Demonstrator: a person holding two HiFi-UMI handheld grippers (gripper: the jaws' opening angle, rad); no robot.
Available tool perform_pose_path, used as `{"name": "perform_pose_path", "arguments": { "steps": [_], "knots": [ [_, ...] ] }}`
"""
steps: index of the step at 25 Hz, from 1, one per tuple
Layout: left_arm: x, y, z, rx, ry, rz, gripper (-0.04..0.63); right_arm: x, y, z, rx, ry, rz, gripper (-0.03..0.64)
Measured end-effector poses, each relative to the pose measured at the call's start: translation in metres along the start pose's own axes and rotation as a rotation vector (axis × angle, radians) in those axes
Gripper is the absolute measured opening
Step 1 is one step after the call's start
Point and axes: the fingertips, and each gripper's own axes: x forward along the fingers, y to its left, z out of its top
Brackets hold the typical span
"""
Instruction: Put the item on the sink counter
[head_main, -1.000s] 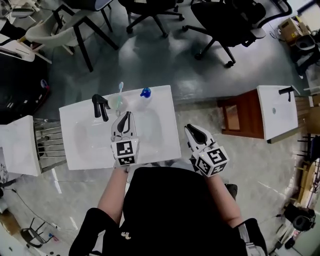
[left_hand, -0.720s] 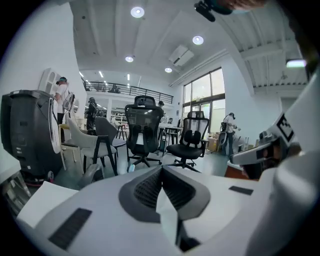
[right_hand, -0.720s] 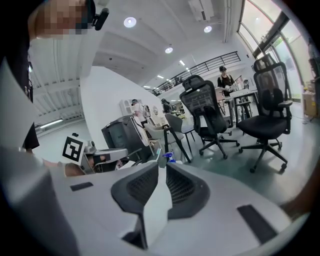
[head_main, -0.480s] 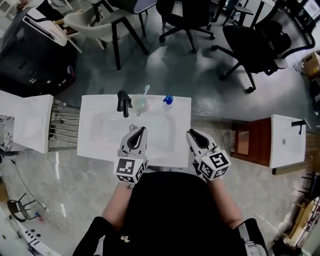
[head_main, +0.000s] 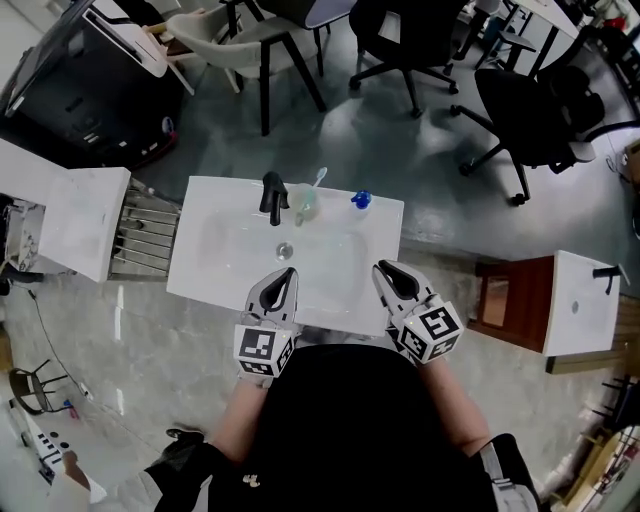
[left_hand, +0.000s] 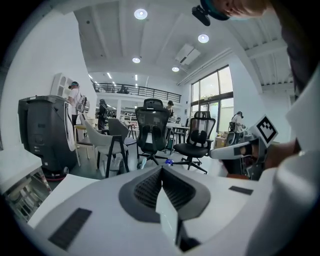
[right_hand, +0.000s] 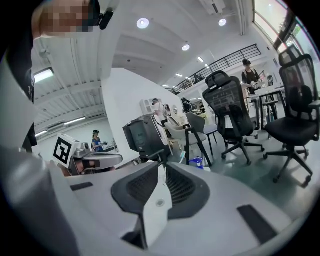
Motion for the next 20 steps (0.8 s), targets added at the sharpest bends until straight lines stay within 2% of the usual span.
{"name": "perform_pose_path", "arguments": {
  "steps": [8, 20],
  "knots": [
    [-0.019, 0.007, 0.0, -0.065, -0.038, 0.021, 0.023, 0.009, 0.021, 0.001, -0.025, 0.007, 0.063, 0.064],
    [-0.028, 0.013, 0.0, -0.085, -0.068, 0.04, 0.023, 0.016, 0.042, 0.0, -0.09, 0.023, 0.111, 0.059]
  ]
}}
